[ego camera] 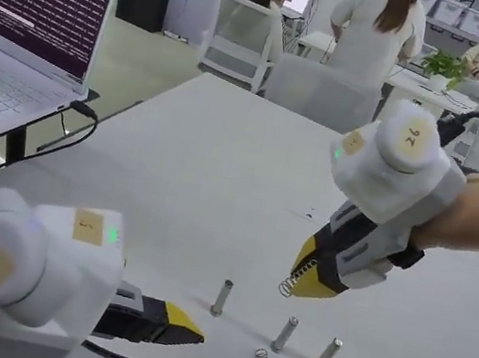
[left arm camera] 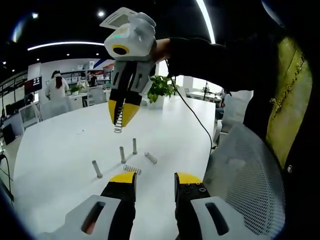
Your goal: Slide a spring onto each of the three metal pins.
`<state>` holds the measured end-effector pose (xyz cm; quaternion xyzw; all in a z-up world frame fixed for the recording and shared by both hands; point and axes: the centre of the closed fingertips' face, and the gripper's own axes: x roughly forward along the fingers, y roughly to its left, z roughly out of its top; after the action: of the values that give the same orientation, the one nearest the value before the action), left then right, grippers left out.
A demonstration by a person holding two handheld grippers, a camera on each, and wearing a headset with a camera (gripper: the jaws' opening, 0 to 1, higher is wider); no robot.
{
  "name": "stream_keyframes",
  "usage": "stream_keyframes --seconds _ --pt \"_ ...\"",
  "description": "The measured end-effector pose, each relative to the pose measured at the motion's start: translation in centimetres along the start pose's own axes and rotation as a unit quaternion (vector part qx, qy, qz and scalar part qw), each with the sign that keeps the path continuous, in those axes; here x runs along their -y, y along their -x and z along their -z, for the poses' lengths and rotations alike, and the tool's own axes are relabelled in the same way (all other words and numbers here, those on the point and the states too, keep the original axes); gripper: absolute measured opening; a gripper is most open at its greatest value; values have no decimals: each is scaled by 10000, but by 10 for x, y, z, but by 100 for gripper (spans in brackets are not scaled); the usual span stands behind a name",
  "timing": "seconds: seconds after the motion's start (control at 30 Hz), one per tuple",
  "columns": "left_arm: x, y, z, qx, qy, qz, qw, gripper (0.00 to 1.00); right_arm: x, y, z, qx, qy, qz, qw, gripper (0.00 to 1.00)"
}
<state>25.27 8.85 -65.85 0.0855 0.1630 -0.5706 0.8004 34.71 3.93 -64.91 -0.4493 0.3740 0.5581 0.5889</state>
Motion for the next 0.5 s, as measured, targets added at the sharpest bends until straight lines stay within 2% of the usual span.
stream_keyframes --seconds 0.3,0.5 --pt "-1 0 4 -14 62 -23 10000 23 29 -21 -7 -97 114 66 9999 8" --pt "-2 -1 4 -11 82 -40 10000 23 40 -36 -7 -202 151 41 9997 8"
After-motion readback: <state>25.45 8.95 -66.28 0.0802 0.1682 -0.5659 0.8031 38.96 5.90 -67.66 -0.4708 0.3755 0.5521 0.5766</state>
